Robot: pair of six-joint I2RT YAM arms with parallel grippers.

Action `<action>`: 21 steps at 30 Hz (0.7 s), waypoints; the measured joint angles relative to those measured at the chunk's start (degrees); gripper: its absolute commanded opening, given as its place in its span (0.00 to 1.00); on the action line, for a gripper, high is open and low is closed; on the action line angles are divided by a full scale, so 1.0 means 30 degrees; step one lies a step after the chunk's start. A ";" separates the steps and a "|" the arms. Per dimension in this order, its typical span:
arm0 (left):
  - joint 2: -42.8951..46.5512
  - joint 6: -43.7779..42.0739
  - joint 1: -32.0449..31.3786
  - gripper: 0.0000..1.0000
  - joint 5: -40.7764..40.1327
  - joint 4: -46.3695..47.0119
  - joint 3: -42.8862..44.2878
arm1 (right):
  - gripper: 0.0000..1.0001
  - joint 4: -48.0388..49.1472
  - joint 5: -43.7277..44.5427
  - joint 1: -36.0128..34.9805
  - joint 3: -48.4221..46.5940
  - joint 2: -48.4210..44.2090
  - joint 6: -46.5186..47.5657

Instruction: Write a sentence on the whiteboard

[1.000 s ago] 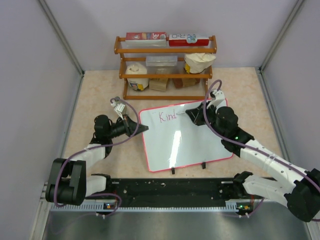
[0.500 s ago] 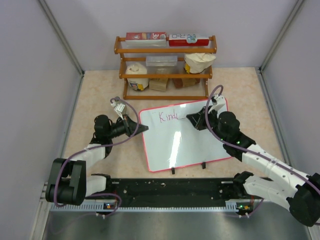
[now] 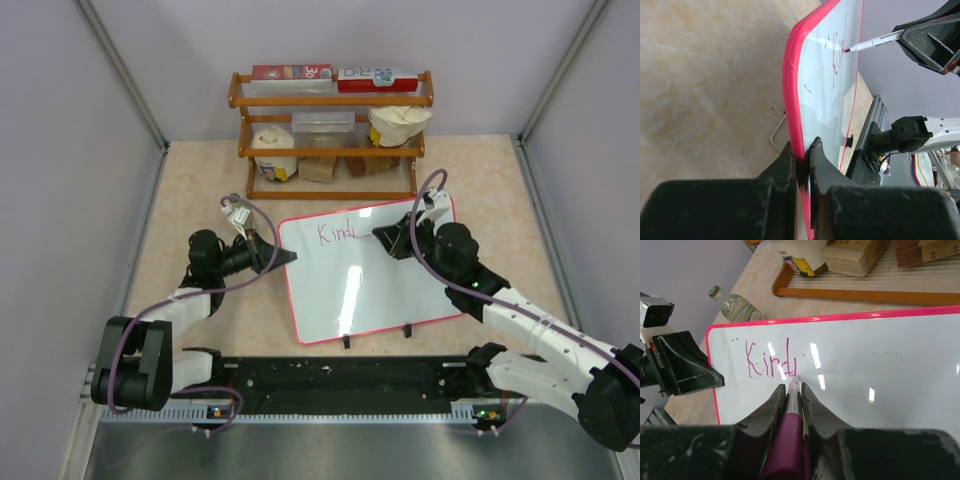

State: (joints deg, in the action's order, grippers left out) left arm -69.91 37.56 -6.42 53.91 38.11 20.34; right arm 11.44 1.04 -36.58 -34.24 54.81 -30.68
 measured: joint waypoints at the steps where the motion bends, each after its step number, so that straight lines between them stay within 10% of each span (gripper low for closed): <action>1: -0.0007 -0.0007 0.0000 0.00 0.0000 -0.0007 0.0000 | 0.00 0.0051 0.0029 0.0000 -0.0029 0.0044 -0.0007; 21: 0.0000 -0.0007 0.0000 0.00 0.0015 0.0000 0.0000 | 0.00 0.0503 0.1093 0.0000 -0.0634 0.0605 -0.0007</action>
State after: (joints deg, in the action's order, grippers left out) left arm -69.91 37.54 -6.42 53.95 38.11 20.34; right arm 12.95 4.32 -36.58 -36.14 56.62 -30.70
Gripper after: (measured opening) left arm 0.078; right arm 0.144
